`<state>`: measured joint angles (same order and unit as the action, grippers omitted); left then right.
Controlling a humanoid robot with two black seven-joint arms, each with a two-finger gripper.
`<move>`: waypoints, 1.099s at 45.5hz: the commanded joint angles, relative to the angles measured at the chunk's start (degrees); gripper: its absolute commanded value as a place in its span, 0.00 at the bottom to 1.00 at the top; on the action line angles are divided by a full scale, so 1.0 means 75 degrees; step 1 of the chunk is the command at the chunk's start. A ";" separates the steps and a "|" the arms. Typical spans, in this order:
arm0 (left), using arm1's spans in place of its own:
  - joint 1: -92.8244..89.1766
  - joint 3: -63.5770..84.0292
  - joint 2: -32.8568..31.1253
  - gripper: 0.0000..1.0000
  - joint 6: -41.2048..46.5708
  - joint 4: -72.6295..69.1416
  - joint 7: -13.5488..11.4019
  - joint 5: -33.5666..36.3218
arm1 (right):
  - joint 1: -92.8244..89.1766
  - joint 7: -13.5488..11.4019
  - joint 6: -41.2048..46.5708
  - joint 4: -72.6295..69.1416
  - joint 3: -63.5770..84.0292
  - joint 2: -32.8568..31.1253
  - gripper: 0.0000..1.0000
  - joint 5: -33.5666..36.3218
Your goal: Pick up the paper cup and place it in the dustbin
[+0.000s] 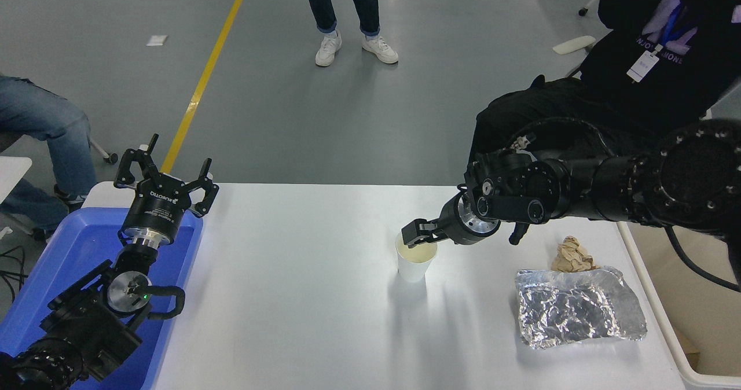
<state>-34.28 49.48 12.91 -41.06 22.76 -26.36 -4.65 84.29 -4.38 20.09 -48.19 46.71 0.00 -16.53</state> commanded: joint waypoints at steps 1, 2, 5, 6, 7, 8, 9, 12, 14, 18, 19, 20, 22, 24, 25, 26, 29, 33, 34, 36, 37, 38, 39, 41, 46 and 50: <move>0.0000 0.0000 0.0001 0.98 0.0002 0.0000 -0.0001 -0.0002 | -0.0504 -0.0248 -0.0031 0.0636 -0.0017 0.0000 0.87 0.0130; 0.0000 0.0000 0.0001 0.98 0.0002 0.0000 -0.0001 -0.0002 | -0.0515 -0.0248 -0.0031 0.0636 -0.0028 0.0000 0.87 0.0142; 0.0000 0.0000 0.0001 0.98 0.0002 0.0000 -0.0001 -0.0002 | -0.0539 -0.0248 -0.0031 0.0624 -0.0051 0.0000 0.87 0.0177; 0.0000 0.0000 0.0001 0.98 0.0002 0.0000 -0.0001 -0.0002 | -0.0539 -0.0248 -0.0019 0.0624 -0.0063 0.0000 0.87 0.0177; 0.0000 0.0000 0.0001 0.98 0.0002 0.0000 -0.0001 -0.0002 | -0.0539 -0.0248 -0.0019 0.0624 -0.0087 0.0000 0.87 0.0189; 0.0000 0.0000 0.0001 0.98 0.0002 0.0000 -0.0001 -0.0002 | -0.0539 -0.0248 -0.0019 0.0613 -0.0110 0.0000 0.87 0.0189; 0.0000 0.0000 0.0001 0.98 0.0002 0.0000 -0.0001 -0.0002 | -0.0539 -0.0248 -0.0019 0.0601 -0.0133 0.0000 0.88 0.0212; 0.0000 0.0000 0.0001 0.98 0.0002 0.0000 -0.0001 -0.0002 | -0.0539 -0.0248 -0.0007 0.0577 -0.0157 0.0000 0.88 0.0224; 0.0000 0.0000 0.0001 0.98 0.0002 0.0000 -0.0001 -0.0002 | -0.0550 -0.0248 0.0004 0.0566 -0.0169 0.0000 0.88 0.0224; 0.0000 0.0000 0.0001 0.98 0.0002 0.0000 -0.0001 -0.0002 | -0.0562 -0.0237 0.0016 0.0554 -0.0169 0.0000 0.88 0.0212; 0.0000 0.0000 0.0001 0.98 0.0002 0.0000 -0.0001 -0.0002 | -0.0574 -0.0237 0.0028 0.0554 -0.0169 0.0000 0.88 0.0212; 0.0000 0.0000 0.0001 0.98 -0.0010 0.0000 -0.0001 -0.0002 | -0.0586 -0.0225 0.0028 0.0542 -0.0169 0.0000 0.88 0.0212; 0.0000 0.0000 0.0001 0.98 0.0002 0.0000 -0.0001 -0.0002 | -0.0609 -0.0225 0.0040 0.0542 -0.0169 0.0000 0.87 0.0212; 0.0000 0.0000 0.0001 0.98 0.0002 0.0000 -0.0001 -0.0002 | -0.0656 -0.0225 0.0040 0.0542 -0.0169 0.0000 0.86 0.0189; 0.0000 0.0000 0.0001 0.98 0.0002 0.0000 -0.0001 -0.0002 | -0.0691 -0.0225 0.0040 0.0542 -0.0169 0.0000 0.85 0.0177; 0.0000 0.0000 0.0001 0.98 0.0002 0.0000 -0.0001 -0.0002 | -0.0726 -0.0225 0.0040 0.0542 -0.0169 0.0000 0.82 0.0177; 0.0000 0.0000 0.0001 0.98 0.0002 0.0000 -0.0001 -0.0002 | -0.0773 -0.0225 0.0040 0.0542 -0.0169 0.0000 0.71 0.0165; 0.0000 0.0000 0.0001 0.98 0.0002 0.0000 -0.0001 -0.0002 | -0.0773 -0.0225 0.0051 0.0472 -0.0192 0.0000 0.57 0.0177; 0.0000 0.0000 0.0001 0.98 0.0002 0.0000 -0.0001 -0.0002 | -0.0773 -0.0225 0.0051 0.0472 -0.0227 0.0000 0.54 0.0200; 0.0000 0.0000 0.0001 0.98 0.0002 0.0000 -0.0001 -0.0002 | -0.0785 -0.0225 0.0063 0.0472 -0.0332 0.0000 0.45 0.0271; 0.0000 0.0000 0.0001 0.98 0.0002 0.0000 -0.0001 -0.0002 | -0.0785 -0.0225 0.0063 0.0472 -0.0379 0.0000 0.41 0.0271; 0.0000 0.0000 0.0001 0.98 0.0002 0.0000 -0.0001 -0.0002 | -0.0785 -0.0225 0.0075 0.0460 -0.0403 0.0000 0.37 0.0282; 0.0000 0.0000 0.0001 0.98 0.0002 0.0000 -0.0001 -0.0002 | -0.0785 -0.0225 0.0075 0.0460 -0.0415 0.0000 0.35 0.0294; 0.0000 0.0000 0.0001 0.98 0.0002 0.0000 -0.0001 -0.0002 | -0.0785 -0.0225 0.0087 0.0437 -0.0427 0.0000 0.28 0.0294; 0.0000 0.0000 0.0001 0.98 0.0002 0.0000 -0.0001 -0.0002 | -0.0773 -0.0213 0.0098 0.0366 -0.0438 0.0000 0.14 0.0329; 0.0000 0.0000 0.0001 0.98 0.0002 0.0000 -0.0001 -0.0002 | -0.0773 -0.0213 0.0274 0.0355 -0.0462 0.0000 0.01 0.0586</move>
<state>-34.28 49.48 12.92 -41.04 22.76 -26.37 -4.66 78.61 -6.06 20.73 -44.97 43.96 0.00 -14.34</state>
